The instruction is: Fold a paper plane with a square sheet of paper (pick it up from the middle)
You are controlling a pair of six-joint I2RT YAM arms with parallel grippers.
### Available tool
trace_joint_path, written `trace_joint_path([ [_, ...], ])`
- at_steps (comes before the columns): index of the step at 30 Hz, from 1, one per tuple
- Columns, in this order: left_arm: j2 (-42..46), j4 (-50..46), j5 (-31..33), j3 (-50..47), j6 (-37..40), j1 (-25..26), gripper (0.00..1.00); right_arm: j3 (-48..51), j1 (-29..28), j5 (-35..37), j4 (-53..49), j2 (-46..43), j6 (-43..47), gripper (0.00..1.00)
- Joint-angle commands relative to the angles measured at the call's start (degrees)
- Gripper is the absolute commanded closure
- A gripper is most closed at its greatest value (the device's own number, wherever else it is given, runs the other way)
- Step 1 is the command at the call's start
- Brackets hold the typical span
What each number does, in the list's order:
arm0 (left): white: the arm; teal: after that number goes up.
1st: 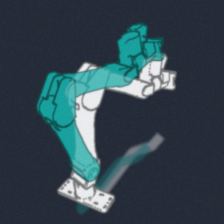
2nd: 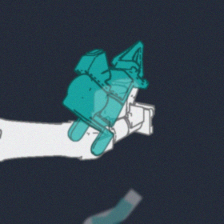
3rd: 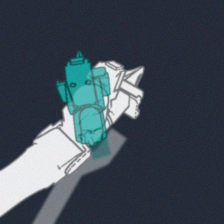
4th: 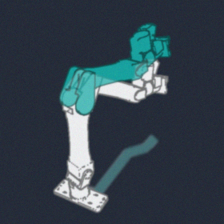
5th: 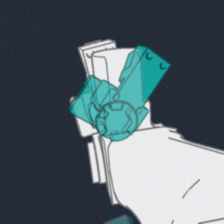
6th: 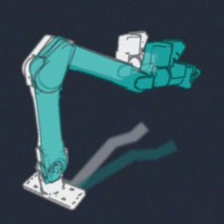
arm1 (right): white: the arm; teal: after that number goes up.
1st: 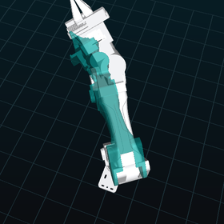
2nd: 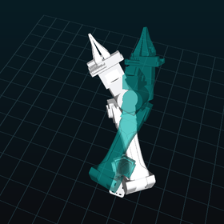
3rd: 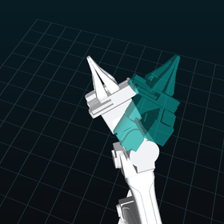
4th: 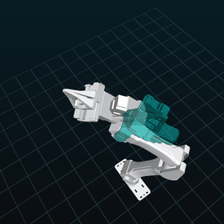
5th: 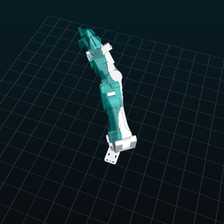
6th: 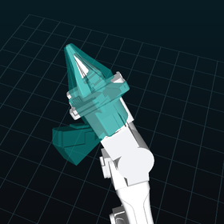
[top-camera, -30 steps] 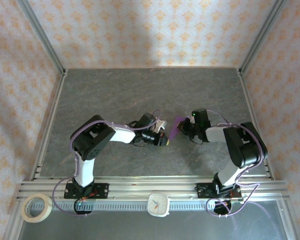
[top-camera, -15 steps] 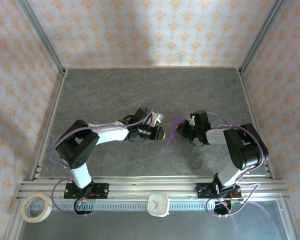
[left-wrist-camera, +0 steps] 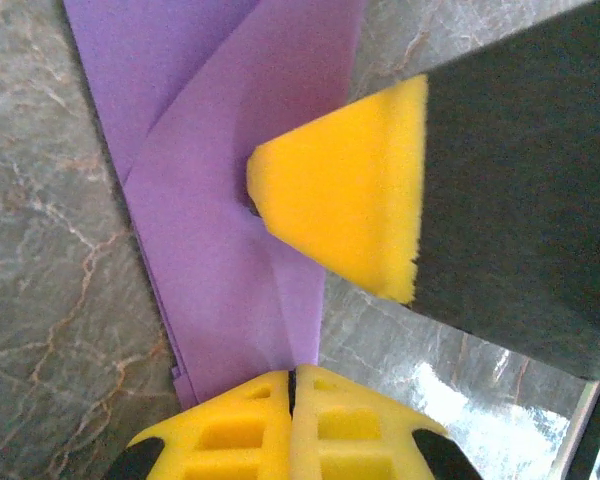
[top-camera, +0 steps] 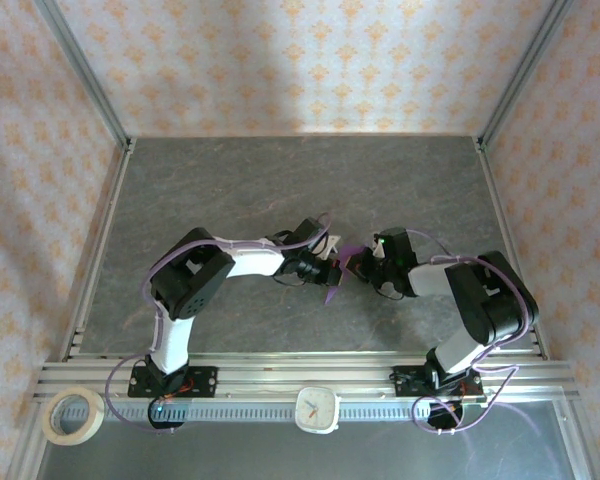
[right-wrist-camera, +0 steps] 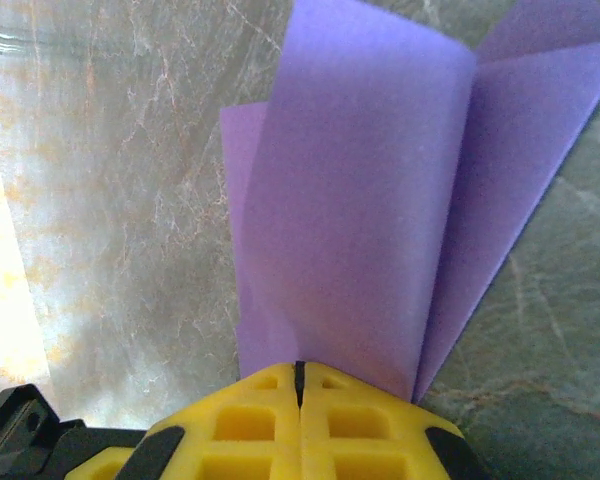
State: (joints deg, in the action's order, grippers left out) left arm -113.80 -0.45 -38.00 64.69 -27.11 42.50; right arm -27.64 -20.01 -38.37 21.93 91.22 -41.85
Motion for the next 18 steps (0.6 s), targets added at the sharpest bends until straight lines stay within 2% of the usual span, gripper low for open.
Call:
trace_joint_path([
  [1,-0.29,-0.2,1.96,2.07,-0.56,-0.16,0.98,1.71,-0.74,0.66,-1.82,0.36,-0.7,1.0],
  [7,-1.34,-0.66,1.52,3.16,-0.54,-0.14,1.0,1.97,-0.76,0.84,-1.76,0.64,-0.7,1.0],
  [12,-5.59,-6.21,3.49,4.42,0.04,-0.06,1.0,1.67,-0.76,0.75,-1.89,0.71,-0.61,1.0],
  [18,-5.36,-8.63,6.99,-1.07,1.21,-0.18,1.0,0.19,-0.8,1.32,-4.03,0.22,0.6,1.0],
])
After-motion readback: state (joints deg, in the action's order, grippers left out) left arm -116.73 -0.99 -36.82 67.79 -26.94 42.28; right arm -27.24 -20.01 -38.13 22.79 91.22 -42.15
